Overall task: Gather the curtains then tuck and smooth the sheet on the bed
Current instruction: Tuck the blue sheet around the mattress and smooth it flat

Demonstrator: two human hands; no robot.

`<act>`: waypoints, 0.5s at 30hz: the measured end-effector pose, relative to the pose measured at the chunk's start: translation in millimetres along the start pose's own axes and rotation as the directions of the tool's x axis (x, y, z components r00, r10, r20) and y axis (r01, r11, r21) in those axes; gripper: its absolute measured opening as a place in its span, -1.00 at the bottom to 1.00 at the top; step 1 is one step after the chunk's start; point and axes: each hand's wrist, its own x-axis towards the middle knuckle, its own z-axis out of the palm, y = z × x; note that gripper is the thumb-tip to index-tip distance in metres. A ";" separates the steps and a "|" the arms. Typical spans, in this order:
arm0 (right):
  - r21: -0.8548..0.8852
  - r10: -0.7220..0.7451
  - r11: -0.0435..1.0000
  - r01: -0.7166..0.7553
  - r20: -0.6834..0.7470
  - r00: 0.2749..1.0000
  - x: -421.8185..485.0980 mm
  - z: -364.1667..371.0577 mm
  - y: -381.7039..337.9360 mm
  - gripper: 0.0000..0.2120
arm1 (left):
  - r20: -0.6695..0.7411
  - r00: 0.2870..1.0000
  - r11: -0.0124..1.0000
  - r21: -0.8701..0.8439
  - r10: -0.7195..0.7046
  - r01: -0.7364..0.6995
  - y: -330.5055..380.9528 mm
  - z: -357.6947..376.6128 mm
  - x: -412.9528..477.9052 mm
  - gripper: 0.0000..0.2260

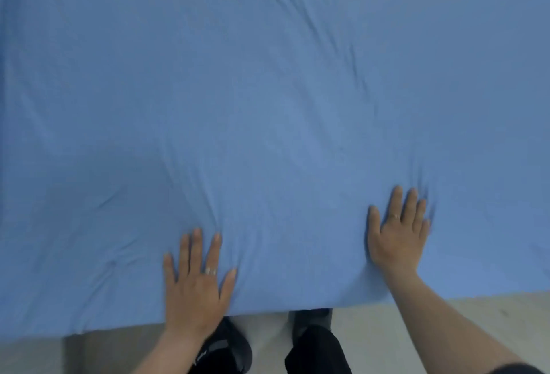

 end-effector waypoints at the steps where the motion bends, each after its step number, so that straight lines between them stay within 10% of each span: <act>1: 0.006 0.076 0.997 -0.076 0.032 0.997 -9.7 0.8 20.4 -0.29 | 0.024 0.999 0.999 -0.017 -0.039 0.040 13.0 1.6 -12.3 -0.34; 7: 0.136 0.425 0.890 -0.436 0.098 0.900 -22.6 -20.7 82.2 -0.38 | 0.098 0.995 0.991 -0.134 -0.006 0.019 107.5 -35.9 -12.2 -0.41; 15: 0.086 -0.104 0.990 0.110 -0.066 0.992 50.4 -45.0 49.6 -0.37 | -0.085 0.977 0.974 -0.095 0.195 -0.203 167.2 -41.8 116.5 -0.41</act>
